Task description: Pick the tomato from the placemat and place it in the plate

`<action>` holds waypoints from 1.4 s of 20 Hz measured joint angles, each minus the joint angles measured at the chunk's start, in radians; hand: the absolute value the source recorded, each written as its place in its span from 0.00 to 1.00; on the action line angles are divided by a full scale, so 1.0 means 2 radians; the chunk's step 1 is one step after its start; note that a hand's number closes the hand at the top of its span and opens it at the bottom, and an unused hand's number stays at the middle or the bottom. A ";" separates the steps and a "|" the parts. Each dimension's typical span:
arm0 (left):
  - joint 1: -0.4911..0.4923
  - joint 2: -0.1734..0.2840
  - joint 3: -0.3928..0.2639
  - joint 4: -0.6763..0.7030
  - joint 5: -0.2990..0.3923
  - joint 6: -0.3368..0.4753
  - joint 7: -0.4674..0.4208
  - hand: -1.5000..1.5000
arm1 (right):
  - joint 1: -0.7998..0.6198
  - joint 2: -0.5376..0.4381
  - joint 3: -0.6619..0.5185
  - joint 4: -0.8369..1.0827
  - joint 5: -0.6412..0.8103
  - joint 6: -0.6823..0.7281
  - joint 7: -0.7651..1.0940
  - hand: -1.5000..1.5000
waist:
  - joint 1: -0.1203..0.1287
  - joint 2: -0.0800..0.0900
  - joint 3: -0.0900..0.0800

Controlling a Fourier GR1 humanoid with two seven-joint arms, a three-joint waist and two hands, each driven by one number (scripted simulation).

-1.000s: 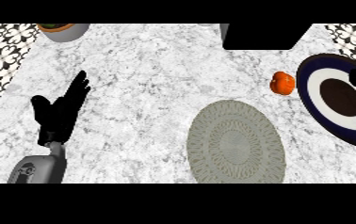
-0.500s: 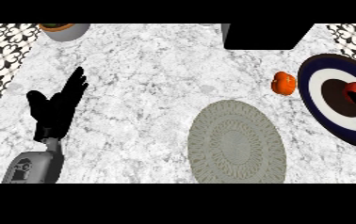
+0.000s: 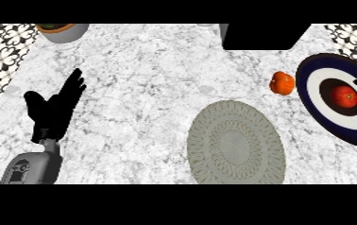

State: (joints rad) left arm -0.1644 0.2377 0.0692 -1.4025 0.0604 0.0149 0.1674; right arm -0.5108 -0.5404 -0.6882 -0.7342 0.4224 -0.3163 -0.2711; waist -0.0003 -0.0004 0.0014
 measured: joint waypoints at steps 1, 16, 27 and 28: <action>0.000 0.000 0.001 0.000 0.000 0.001 0.000 0.50 | -0.003 0.004 -0.005 -0.011 -0.013 0.005 -0.012 0.00 | -0.001 -0.001 0.000; -0.004 -0.010 0.001 0.000 -0.012 0.005 0.000 0.50 | 0.066 0.023 -0.078 -0.114 -0.225 0.174 0.046 0.00 | -0.004 -0.001 -0.001; -0.002 -0.016 0.008 -0.006 -0.020 -0.006 0.003 0.50 | 0.123 -0.025 -0.073 -0.046 -0.283 0.206 -0.036 0.00 | 0.000 0.000 -0.001; -0.003 -0.016 0.008 -0.005 -0.021 -0.006 0.000 0.50 | 0.125 -0.027 -0.074 -0.028 -0.283 0.207 -0.053 0.00 | 0.001 0.000 -0.001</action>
State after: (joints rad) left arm -0.1696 0.2048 0.0860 -1.4121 0.0175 0.0023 0.1680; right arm -0.2615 -0.5947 -0.8358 -0.7893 -0.1445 0.0978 -0.3780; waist 0.0008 0.0005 0.0002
